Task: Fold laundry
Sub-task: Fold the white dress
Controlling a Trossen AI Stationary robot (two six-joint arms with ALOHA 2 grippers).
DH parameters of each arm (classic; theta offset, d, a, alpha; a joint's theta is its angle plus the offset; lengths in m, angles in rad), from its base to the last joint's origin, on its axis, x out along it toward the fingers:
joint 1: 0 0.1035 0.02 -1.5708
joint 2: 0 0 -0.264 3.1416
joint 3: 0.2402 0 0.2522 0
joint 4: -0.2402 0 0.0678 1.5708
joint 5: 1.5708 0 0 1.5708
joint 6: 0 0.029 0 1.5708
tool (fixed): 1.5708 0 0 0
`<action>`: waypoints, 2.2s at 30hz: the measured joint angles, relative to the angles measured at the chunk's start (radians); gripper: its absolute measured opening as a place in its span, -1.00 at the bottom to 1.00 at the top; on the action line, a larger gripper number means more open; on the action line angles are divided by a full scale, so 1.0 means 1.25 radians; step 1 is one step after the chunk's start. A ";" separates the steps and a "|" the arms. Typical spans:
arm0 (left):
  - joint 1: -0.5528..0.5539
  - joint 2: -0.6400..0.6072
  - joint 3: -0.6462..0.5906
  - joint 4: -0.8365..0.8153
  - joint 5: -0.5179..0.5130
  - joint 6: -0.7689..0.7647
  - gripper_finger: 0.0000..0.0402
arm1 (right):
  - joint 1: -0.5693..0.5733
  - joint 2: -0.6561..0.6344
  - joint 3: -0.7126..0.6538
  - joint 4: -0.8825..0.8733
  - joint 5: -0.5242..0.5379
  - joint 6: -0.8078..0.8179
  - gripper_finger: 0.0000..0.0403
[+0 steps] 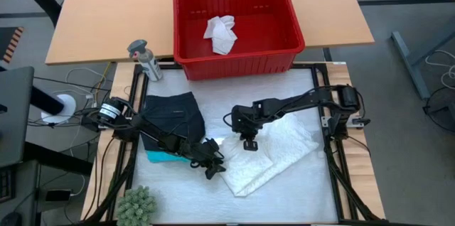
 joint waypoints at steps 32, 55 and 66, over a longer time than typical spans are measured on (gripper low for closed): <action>0.041 -0.012 -0.003 0.052 0.128 0.007 0.06 | 0.107 -0.100 0.008 0.122 0.096 0.008 -0.38; -0.030 -0.379 -0.001 -0.356 -0.180 -0.028 0.06 | 0.054 -0.090 -0.001 0.065 0.103 0.141 -0.38; -0.120 -0.246 -0.001 -0.201 -0.334 -0.470 0.06 | 0.048 -0.282 -0.001 0.046 0.121 0.196 -0.36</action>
